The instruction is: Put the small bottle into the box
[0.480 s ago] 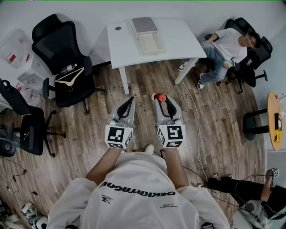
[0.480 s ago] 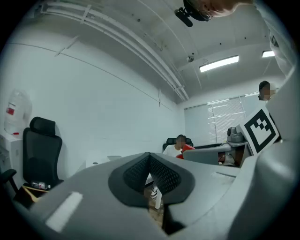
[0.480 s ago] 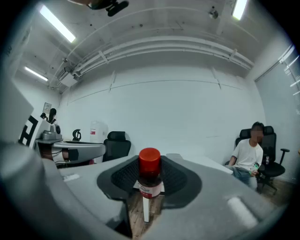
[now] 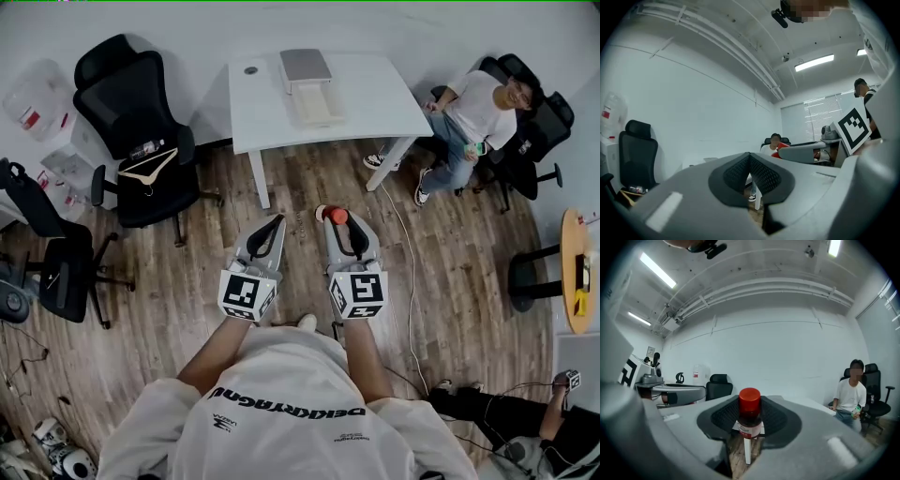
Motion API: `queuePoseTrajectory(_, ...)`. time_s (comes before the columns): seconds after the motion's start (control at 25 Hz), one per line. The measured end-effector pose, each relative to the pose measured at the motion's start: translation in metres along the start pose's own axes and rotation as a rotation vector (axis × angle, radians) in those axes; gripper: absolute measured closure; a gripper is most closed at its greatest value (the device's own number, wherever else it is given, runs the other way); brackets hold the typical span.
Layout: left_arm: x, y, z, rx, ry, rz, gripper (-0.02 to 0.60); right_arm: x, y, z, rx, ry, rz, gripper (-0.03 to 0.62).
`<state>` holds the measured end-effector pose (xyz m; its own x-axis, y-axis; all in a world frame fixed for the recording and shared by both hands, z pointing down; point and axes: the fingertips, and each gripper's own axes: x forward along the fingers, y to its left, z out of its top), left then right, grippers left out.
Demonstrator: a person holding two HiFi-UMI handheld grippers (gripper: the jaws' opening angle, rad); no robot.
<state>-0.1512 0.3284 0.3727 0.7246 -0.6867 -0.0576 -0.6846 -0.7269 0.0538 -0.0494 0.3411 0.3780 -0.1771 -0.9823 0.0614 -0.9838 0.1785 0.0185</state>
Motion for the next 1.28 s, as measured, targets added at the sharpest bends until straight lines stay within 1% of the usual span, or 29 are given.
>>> queuePoseTrajectory(0.24,0.015,-0.012,-0.002,0.015,0.009,0.03,0.58,0.0,-0.021,-0.002,0.003,-0.007,0.032,0.459)
queuePoseTrajectory(0.4,0.023,-0.028,-0.006,0.017,0.01,0.043,0.58,-0.003,-0.038,-0.003,0.01,-0.012,0.054,0.459)
queuePoseTrajectory(0.52,0.023,-0.037,-0.011,0.013,0.02,0.073,0.58,-0.007,-0.044,-0.007,0.009,-0.009,0.077,0.459)
queuePoseTrajectory(0.72,0.023,-0.05,-0.02,0.007,0.039,0.09,0.58,-0.012,-0.051,-0.012,0.016,-0.004,0.101,0.459)
queuePoseTrajectory(1.04,0.037,-0.048,-0.026,0.003,0.037,0.101,0.58,-0.005,-0.059,-0.017,0.015,-0.008,0.112,0.459)
queuePoseTrajectory(1.28,0.058,-0.034,-0.032,-0.007,0.037,0.108,0.58,0.018,-0.069,-0.019,0.003,-0.001,0.118,0.459)
